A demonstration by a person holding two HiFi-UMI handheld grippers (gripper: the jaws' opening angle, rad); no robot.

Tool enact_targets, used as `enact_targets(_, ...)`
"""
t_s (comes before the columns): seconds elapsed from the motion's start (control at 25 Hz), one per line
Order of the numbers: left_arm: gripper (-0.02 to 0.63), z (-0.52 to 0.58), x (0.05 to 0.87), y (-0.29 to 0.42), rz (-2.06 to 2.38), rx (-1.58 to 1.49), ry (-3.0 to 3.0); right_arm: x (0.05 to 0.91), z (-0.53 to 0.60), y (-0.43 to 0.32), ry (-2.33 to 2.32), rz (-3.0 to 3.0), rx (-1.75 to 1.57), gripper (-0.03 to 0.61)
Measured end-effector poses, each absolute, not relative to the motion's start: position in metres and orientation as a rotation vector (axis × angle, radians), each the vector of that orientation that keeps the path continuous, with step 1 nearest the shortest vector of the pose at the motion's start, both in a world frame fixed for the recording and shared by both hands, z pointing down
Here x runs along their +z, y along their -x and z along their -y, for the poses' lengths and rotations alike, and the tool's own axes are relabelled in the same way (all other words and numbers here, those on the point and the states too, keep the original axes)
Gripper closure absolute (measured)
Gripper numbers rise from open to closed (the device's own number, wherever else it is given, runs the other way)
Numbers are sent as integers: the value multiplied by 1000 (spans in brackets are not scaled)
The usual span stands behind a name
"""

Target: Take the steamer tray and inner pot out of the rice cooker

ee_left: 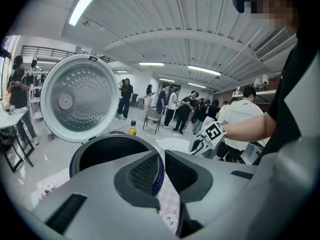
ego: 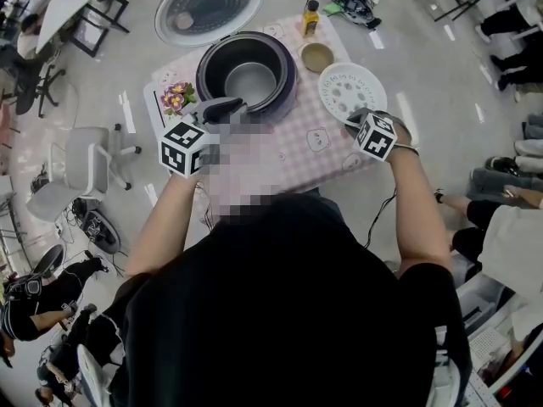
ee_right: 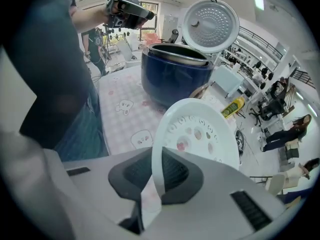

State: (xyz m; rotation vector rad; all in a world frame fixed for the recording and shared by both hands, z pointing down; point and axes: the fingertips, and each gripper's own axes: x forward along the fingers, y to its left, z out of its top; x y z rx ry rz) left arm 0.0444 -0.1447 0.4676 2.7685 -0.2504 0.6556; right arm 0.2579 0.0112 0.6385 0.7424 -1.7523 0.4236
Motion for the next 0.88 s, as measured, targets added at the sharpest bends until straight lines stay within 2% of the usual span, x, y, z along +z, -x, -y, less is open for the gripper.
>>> enact_targets(0.48,549,145,491,-41,276,702,-2713,716,-20,-262,-743,1736,555,543)
enact_targets(0.88,549,149,502,-33,285,723,-2685,743,-14,-258,-746,1723,572,541)
